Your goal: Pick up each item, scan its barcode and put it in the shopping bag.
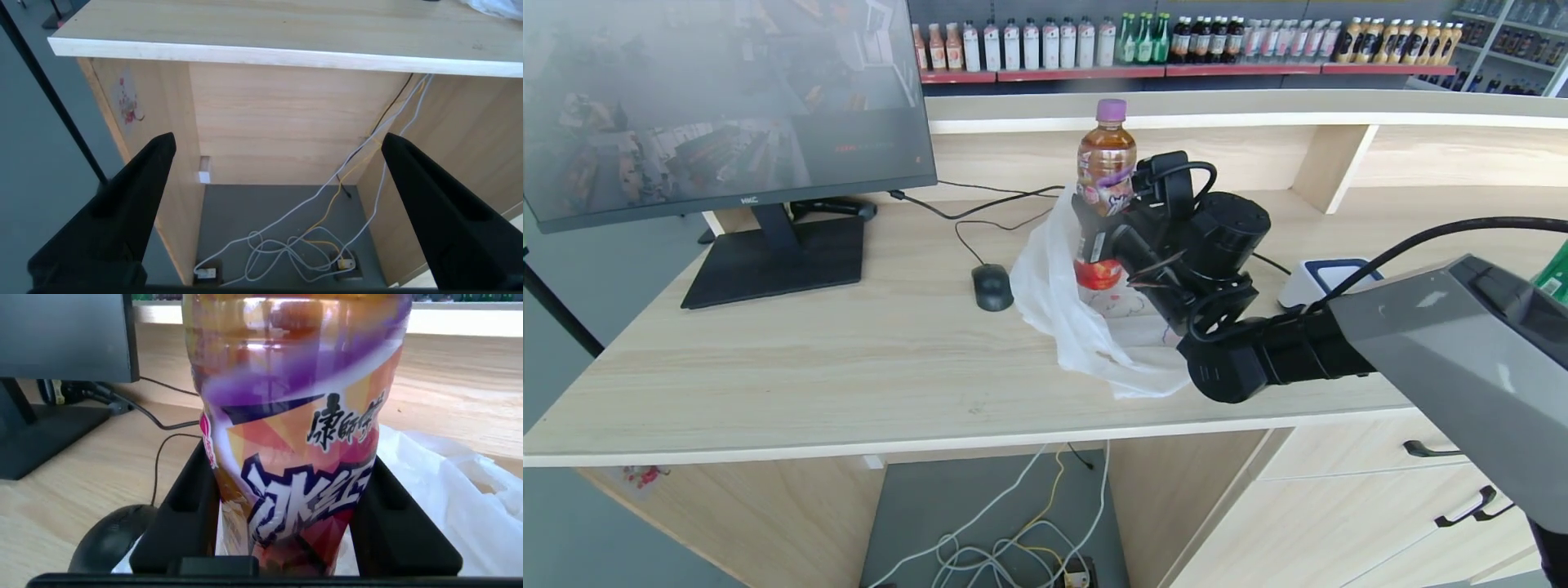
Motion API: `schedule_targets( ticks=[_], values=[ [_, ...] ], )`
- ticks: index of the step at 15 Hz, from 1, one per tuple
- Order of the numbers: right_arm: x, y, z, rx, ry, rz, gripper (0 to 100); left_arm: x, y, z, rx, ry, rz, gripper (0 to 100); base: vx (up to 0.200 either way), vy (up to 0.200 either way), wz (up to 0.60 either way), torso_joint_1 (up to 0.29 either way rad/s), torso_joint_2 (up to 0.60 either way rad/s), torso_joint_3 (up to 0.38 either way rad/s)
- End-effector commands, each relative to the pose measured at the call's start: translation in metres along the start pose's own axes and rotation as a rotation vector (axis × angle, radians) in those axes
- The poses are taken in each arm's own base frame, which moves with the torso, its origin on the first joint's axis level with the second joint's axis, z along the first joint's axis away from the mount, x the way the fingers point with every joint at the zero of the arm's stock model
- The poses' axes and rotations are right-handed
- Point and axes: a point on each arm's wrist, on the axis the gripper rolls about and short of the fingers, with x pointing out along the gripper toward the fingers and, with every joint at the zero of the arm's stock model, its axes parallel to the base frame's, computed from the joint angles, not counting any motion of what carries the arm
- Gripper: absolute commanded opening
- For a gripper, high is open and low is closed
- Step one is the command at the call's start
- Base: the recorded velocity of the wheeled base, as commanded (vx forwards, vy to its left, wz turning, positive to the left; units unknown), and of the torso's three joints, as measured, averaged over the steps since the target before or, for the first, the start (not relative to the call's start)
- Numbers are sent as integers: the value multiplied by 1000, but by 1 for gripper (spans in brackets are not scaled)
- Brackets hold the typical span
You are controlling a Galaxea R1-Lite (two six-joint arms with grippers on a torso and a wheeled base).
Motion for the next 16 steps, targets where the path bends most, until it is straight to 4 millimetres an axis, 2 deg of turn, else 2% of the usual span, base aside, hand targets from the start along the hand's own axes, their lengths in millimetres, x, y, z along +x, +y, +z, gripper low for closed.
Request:
schedule_targets(
  ticks=[1,9,16],
  values=[
    [0,1,-13,-2,18,1,0,0,0,0,0,-1,-1,100,0,0,0,0,0,0],
    [0,2,-27,-3,38,11,0,0,0,0,0,-1,-1,100,0,0,0,0,0,0],
    [-1,2,-28,-4,47,13,0,0,0,0,0,-1,-1,100,0,0,0,0,0,0]
  ],
)
